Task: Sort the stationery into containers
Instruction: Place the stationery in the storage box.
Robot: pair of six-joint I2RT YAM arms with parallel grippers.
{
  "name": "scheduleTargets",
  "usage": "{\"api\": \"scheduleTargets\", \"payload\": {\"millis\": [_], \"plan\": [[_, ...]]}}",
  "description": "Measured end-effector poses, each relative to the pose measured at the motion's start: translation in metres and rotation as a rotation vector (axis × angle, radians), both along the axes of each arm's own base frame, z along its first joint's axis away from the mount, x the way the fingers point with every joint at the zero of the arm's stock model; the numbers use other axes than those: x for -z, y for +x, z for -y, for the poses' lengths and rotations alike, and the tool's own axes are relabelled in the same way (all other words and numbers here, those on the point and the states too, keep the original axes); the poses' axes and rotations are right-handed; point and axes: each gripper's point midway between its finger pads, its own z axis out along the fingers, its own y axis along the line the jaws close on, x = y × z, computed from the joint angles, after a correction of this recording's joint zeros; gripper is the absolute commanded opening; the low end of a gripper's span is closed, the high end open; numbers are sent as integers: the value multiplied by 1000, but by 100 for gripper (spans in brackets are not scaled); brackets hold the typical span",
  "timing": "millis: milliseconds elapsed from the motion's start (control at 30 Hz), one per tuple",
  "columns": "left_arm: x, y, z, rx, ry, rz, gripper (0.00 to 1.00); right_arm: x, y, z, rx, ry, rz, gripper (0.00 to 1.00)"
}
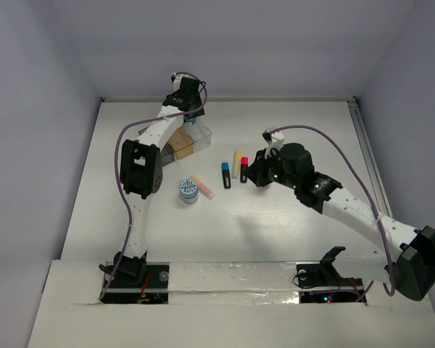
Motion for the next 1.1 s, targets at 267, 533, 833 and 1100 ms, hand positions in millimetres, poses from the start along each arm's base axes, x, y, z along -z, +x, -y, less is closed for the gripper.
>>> {"api": "scheduleTargets", "payload": {"millis": [267, 533, 833, 1100], "plan": [[5, 3, -1, -5, 14, -7, 43, 0, 1, 0, 4, -1, 1, 4], [11, 2, -5, -7, 43, -21, 72, 1, 1, 1, 6, -4, 1, 5], [-15, 8, 1, 14, 29, 54, 90, 1, 1, 1, 7, -5, 2, 5], [-127, -38, 11, 55, -79, 268, 47, 1, 5, 4, 32, -14, 13, 0]]}}
